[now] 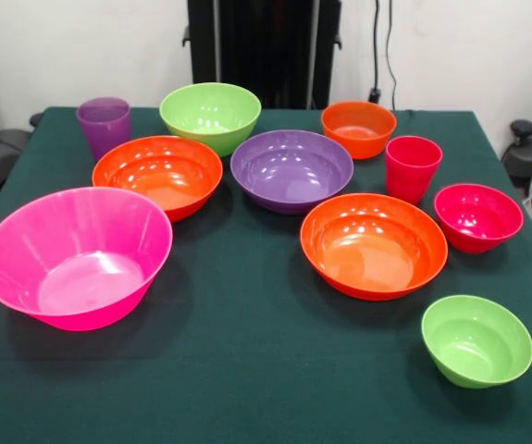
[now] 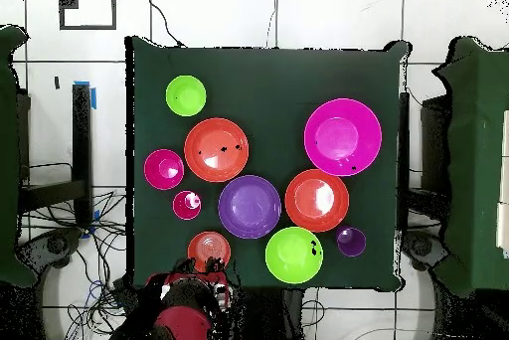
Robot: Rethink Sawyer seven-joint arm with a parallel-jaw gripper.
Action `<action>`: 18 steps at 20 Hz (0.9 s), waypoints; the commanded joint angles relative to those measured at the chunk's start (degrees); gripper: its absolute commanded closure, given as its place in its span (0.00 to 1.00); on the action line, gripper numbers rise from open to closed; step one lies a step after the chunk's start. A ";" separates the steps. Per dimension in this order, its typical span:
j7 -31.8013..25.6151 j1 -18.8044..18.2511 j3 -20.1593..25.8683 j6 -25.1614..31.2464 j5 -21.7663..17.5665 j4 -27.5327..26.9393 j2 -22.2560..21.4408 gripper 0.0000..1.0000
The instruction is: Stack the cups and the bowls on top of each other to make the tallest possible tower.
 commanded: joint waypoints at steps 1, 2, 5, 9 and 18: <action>-3.80 0.36 -11.64 6.18 -2.45 14.81 -11.32 0.00; -5.49 -0.20 -12.40 5.44 -1.87 15.63 -11.71 0.00; -10.97 -1.45 -16.13 7.78 -2.75 16.81 -14.48 0.00; -17.51 -1.91 -22.12 12.98 -5.89 16.55 -19.12 0.00; -26.31 0.09 -31.95 22.04 -10.29 13.55 -22.83 0.00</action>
